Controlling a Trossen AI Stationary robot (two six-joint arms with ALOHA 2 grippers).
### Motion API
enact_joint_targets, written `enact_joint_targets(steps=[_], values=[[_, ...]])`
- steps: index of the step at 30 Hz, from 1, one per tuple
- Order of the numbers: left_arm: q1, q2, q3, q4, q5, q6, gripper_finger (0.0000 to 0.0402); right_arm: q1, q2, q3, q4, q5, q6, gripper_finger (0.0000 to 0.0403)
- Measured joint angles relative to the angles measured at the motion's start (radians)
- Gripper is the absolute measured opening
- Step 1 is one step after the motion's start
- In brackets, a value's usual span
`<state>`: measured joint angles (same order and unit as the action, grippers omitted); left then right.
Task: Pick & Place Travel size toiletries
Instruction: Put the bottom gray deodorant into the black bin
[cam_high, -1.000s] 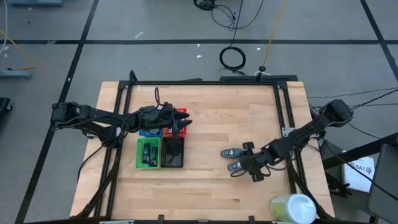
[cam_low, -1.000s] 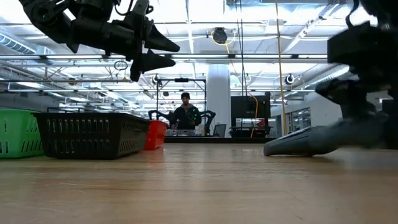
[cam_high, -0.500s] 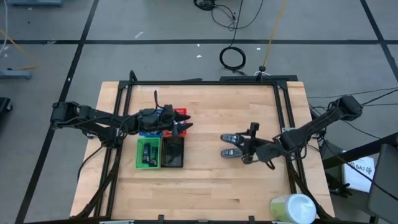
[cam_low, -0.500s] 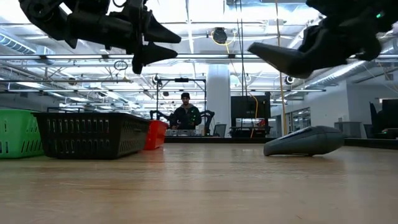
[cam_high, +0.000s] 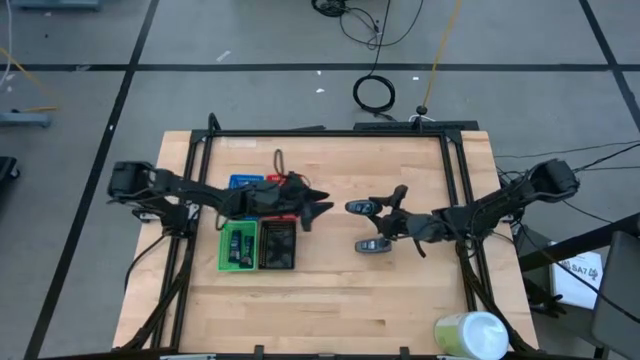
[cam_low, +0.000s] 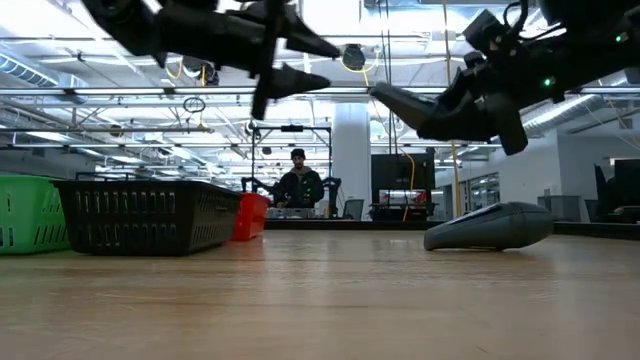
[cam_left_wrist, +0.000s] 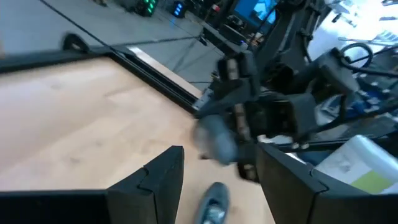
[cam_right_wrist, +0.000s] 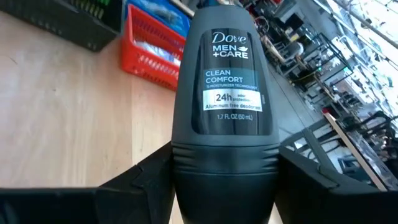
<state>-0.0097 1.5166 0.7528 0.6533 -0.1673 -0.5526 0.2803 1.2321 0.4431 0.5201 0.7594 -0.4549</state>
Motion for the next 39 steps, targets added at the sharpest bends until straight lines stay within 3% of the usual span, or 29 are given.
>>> enact_joint_targets(steps=[9,16,29,39], values=[[0.000,0.226,0.208,-0.008,0.141,-0.060,0.0198,-0.011,0.020,0.000,-0.001,0.027,0.005,0.0207],[0.008,0.314,0.260,-0.007,0.141,-0.079,0.0198,-0.011,0.021,0.000,-0.009,0.033,0.007,0.0207],[0.055,0.233,0.259,-0.181,0.208,-0.032,0.0198,-0.010,0.019,0.001,-0.027,0.080,0.036,0.0207],[0.061,0.198,0.259,-0.301,0.130,-0.053,0.0198,-0.010,0.019,0.001,-0.014,0.081,0.024,0.0206]])
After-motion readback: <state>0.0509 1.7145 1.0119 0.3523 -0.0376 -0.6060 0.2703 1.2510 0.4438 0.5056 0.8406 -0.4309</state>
